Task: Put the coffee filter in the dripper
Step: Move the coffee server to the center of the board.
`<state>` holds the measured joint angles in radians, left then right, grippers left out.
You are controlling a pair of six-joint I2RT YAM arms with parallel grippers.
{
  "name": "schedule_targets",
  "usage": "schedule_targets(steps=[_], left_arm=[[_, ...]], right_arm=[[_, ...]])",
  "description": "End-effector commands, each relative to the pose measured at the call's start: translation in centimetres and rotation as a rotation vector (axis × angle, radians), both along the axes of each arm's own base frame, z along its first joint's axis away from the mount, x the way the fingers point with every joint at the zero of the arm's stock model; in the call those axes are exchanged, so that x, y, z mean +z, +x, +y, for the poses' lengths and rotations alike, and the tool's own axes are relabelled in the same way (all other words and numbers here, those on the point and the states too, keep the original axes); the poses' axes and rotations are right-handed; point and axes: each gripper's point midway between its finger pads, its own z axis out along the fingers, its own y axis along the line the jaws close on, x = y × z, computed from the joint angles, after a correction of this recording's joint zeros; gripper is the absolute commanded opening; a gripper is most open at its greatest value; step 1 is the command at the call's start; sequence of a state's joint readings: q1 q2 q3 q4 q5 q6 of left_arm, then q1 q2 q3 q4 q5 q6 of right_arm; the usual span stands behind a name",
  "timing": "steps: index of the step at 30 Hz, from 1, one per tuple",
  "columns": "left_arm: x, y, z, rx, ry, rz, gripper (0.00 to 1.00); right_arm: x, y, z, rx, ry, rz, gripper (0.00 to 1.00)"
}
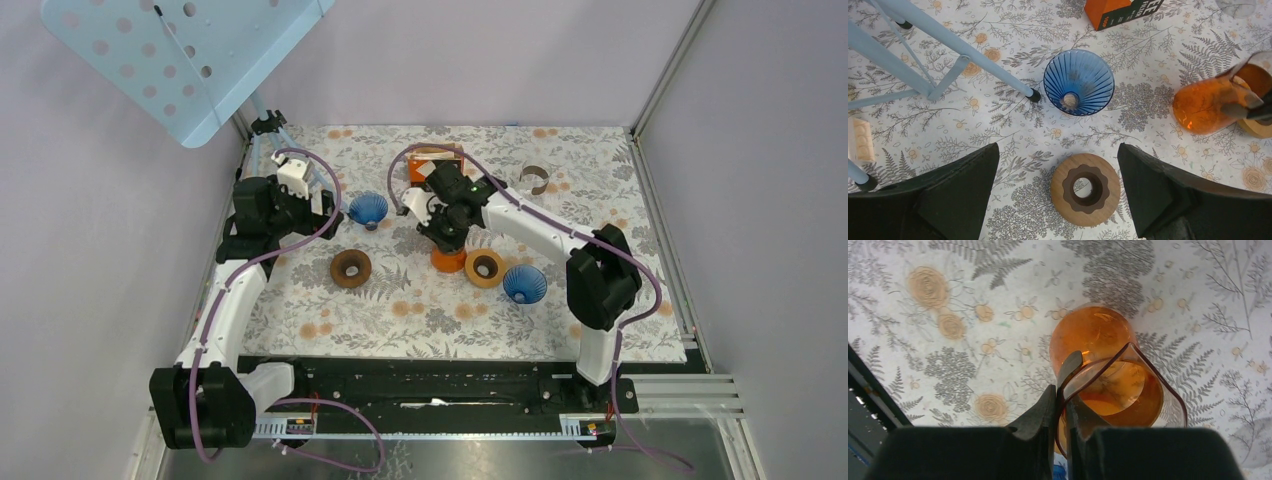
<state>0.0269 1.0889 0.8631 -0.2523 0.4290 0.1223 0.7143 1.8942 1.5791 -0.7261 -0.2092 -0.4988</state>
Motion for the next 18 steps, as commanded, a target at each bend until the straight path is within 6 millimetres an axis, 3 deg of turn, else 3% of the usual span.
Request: schedule_targets(steps=[1, 3, 8, 11, 14, 18], left_arm=[[2.1, 1.0, 0.3, 0.023, 0.004, -0.062, 0.99], [2.0, 1.0, 0.4, 0.028, 0.006, -0.06, 0.99], [1.6, 1.2, 0.9, 0.051, 0.023, -0.056, 0.99], [1.3, 1.3, 1.1, 0.059, 0.03, -0.058, 0.99], [1.1, 1.6, 1.6, 0.086, 0.037, -0.055, 0.99], [0.7, 1.7, 2.0, 0.087, 0.073, -0.057, 0.99]], right_arm=[[1.9, -1.6, 1.3, 0.031, 0.037, -0.036, 0.01], [1.8, -1.9, 1.5, 0.036, 0.033, -0.037, 0.04], [2.3, -2.2, 1.6, 0.029, 0.046, -0.04, 0.28], [3.9, -2.2, 1.7, 0.022, 0.081, -0.064, 0.53], [6.0, -2.2, 1.6, 0.014, 0.117, -0.1, 0.71], [8.5, -2.1, 0.7, -0.01, 0.145, -0.182, 0.8]])
